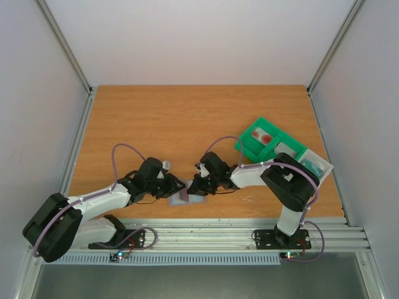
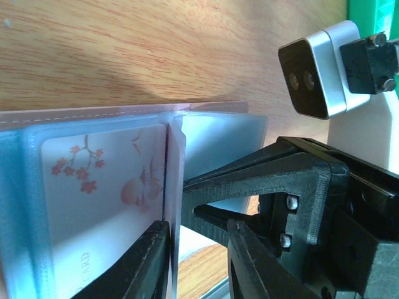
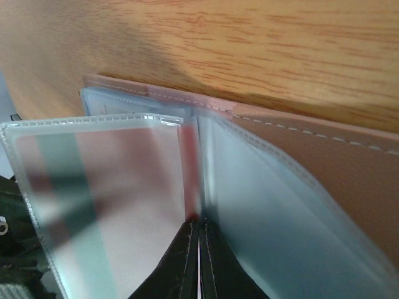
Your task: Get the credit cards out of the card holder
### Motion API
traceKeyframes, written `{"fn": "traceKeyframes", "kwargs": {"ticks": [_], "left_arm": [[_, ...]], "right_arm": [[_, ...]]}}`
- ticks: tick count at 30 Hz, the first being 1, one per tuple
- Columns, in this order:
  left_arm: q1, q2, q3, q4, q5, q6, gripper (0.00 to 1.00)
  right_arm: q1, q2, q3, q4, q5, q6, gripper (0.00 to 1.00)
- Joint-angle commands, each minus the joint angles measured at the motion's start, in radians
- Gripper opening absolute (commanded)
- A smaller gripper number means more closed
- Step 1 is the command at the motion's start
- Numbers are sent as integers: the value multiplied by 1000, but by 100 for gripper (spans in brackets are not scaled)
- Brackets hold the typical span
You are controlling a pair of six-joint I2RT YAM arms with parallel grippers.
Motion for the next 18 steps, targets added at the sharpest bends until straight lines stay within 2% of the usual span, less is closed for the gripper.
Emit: {"fn": "traceKeyframes", "kwargs": {"ticks": [1,7,18], "left_arm": [[-13,1,46,-39,-7,3,28],[-27,20,79,-61,-9,1,30],[-44,80,80,24,-5,-24,34]], "right_arm": [[17,11,-19,-35,37,-19,5],[16,-13,-19,-48,53,-65,7],[7,-53,-88,20,79,-63,7]]}}
